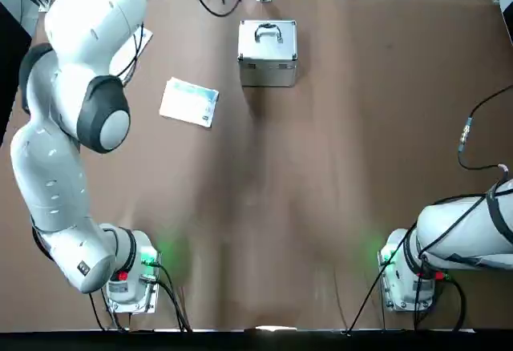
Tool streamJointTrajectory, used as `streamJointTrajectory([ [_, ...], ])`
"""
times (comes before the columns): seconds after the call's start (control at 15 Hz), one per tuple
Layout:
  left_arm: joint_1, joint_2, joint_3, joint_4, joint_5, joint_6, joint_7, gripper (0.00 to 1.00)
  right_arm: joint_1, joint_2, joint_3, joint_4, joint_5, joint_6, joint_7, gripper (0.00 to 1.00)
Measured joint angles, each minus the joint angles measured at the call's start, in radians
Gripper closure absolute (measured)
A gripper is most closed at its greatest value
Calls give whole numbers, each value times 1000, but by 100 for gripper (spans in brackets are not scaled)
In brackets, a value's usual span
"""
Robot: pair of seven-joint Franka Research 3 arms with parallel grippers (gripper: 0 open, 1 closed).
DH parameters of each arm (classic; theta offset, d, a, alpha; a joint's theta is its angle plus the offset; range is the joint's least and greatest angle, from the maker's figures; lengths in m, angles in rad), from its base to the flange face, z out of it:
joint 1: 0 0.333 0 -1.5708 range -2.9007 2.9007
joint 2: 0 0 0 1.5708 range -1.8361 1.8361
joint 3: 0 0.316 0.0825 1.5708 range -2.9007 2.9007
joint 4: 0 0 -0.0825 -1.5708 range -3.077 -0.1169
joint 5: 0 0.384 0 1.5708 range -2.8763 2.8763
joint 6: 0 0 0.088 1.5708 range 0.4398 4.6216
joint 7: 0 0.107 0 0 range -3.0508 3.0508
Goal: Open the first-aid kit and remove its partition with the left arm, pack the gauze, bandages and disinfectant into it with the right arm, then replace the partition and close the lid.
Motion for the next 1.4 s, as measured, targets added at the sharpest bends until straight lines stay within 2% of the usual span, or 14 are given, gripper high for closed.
streamJointTrajectory([
  [0.2,67,-53,2,1,3,-87,128,2,5,0,1,0,0,0,0,1],
  [0.53,200,-151,3,1,3,-256,356,1,7,0,1,-1,0,3,0,1],
  [0.67,240,-176,3,0,3,-340,478,0,9,0,1,-3,0,3,0,1],
  [0.87,308,-198,2,0,4,-418,559,0,16,1,1,-9,0,3,0,1],
  [1.2,349,-209,2,-1,36,-450,560,0,10,1,-4,-9,0,22,0,1],
  [1.27,363,-209,-12,-2,41,-443,558,0,6,1,-6,-10,1,22,0,1],
  [1.4,445,-211,-99,-12,42,-390,551,0,5,1,-8,-11,1,22,0,1],
])
